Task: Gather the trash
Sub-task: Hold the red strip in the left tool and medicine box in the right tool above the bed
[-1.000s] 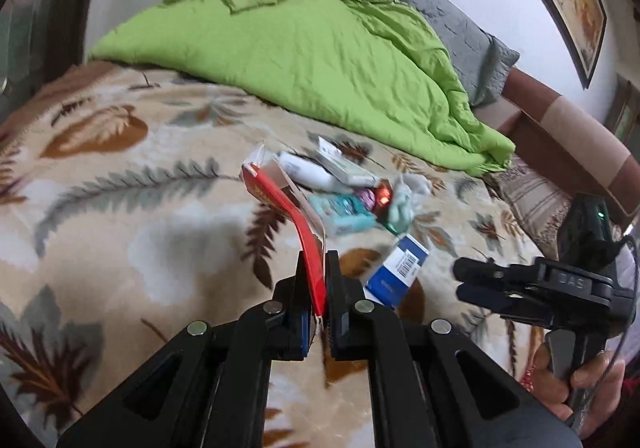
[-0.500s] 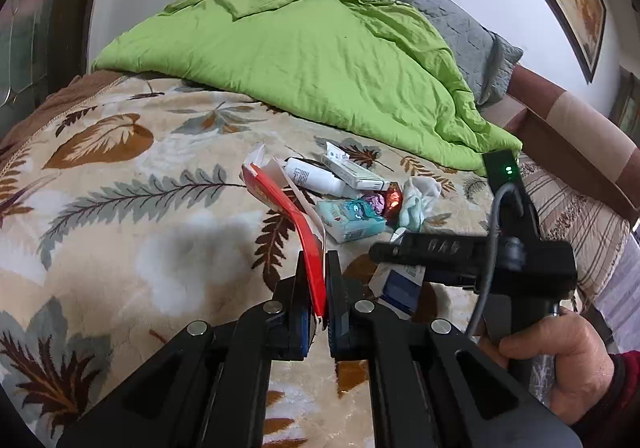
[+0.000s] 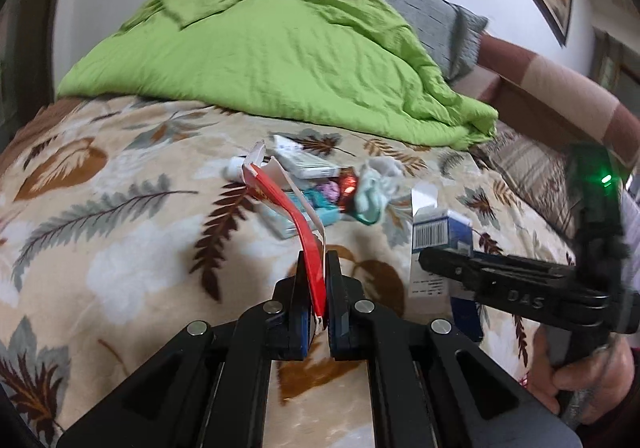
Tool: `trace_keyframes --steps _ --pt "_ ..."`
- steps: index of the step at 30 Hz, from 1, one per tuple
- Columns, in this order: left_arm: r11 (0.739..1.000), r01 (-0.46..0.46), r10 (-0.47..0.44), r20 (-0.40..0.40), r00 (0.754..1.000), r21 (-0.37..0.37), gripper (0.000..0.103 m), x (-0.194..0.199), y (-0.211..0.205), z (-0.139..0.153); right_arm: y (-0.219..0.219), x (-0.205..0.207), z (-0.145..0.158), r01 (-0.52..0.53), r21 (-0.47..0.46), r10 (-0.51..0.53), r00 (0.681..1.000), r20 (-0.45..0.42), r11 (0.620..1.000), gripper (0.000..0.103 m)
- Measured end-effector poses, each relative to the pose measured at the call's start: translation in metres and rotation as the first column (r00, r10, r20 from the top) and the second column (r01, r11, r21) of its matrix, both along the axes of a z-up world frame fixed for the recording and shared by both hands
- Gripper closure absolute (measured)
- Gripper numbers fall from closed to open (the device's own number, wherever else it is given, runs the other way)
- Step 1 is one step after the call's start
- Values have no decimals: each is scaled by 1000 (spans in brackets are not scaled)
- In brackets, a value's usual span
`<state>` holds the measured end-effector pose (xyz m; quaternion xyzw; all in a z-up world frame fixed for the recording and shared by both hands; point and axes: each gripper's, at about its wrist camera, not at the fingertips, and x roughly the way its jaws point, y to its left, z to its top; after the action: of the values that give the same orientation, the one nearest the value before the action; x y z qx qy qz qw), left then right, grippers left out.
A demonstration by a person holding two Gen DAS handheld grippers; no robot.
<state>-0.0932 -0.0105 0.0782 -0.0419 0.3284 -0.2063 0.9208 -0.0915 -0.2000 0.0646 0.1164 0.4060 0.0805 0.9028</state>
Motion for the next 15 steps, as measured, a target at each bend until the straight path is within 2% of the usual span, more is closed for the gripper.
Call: trace_keyframes --steps 6,15 --pt "998 19 -21 31 999 65 97 -4 -26 -2 -9 -9 15 38 -27 -35 994 102 999 61" --pt "993 17 -22 46 999 117 97 -5 -41 -6 -20 -11 18 50 -3 -49 992 117 999 61"
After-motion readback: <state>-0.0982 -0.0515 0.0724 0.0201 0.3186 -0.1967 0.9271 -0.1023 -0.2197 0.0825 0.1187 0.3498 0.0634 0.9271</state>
